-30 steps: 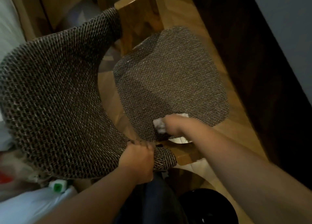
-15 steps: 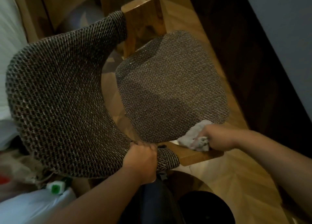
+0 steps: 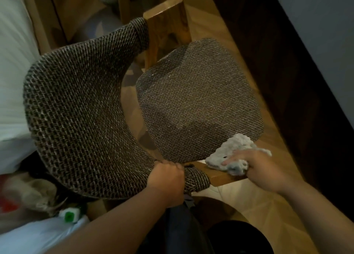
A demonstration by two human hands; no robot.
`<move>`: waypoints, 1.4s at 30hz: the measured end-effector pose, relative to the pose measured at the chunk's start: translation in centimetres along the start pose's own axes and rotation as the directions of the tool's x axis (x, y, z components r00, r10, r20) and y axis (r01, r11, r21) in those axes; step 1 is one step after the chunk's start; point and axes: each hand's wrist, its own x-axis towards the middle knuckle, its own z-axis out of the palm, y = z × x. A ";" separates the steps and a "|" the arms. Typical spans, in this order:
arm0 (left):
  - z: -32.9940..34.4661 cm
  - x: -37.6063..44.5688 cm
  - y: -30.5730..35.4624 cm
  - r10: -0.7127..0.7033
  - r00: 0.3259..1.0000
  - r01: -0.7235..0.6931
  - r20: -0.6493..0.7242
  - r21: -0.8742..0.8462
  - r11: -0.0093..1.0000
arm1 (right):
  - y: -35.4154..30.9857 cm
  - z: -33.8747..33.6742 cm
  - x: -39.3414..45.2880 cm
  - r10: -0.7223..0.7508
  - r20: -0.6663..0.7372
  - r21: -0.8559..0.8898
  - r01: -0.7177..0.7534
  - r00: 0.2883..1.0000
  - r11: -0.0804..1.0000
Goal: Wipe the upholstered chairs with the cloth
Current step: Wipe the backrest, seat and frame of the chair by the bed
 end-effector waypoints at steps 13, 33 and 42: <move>-4.9 -9.1 -11.3 0.115 0.989 -0.140 0.090 0.372 0.917 | -14.7 9.5 1.9 0.084 -0.145 0.049 -0.078 0.986 0.996; -0.6 -12.3 -19.4 -0.565 0.582 -0.527 -0.585 -0.800 0.285 | -29.5 15.2 -0.5 0.336 -0.452 0.822 0.239 0.826 0.517; -1.0 -13.1 -24.2 -0.518 0.777 -0.525 -0.357 -0.822 -0.221 | -37.5 9.3 9.2 -0.353 -0.598 0.325 0.621 0.719 0.713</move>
